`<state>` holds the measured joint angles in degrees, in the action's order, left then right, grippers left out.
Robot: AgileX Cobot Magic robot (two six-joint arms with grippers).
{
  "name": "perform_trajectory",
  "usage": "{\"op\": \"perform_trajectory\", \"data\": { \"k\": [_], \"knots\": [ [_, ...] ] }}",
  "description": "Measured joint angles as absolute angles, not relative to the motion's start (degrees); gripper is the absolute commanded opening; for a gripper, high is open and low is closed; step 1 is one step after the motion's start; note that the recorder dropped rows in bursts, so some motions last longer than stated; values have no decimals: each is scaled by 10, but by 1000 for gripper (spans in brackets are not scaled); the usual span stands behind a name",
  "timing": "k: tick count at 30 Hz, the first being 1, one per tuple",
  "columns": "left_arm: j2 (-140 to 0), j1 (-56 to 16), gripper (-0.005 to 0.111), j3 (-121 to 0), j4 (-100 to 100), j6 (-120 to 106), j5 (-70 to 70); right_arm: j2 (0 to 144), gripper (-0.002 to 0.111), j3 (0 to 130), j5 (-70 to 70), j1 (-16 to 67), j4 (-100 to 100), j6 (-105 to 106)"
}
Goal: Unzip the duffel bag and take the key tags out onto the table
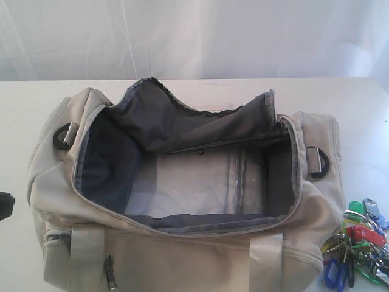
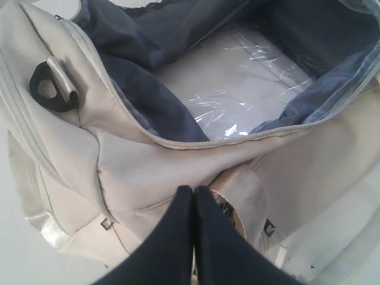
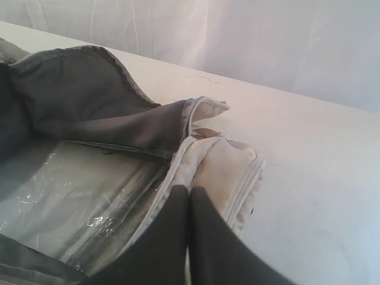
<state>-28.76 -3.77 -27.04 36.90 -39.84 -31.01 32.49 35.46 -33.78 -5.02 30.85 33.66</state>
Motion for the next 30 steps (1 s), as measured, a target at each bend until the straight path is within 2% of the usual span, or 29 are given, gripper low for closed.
{"op": "perform_trajectory", "data": {
  "k": [17, 25, 30],
  "knots": [
    [-283, -38, 0, -270, 369, -399, -310, 325, 0, 355, -338, -50, 309, 337],
    [-209, -14, 0, -270, 369, -399, -310, 325, 0, 355, -338, -50, 309, 337],
    [-113, 11, 0, -270, 369, -399, -310, 325, 0, 355, -338, -50, 309, 337]
  ]
}}
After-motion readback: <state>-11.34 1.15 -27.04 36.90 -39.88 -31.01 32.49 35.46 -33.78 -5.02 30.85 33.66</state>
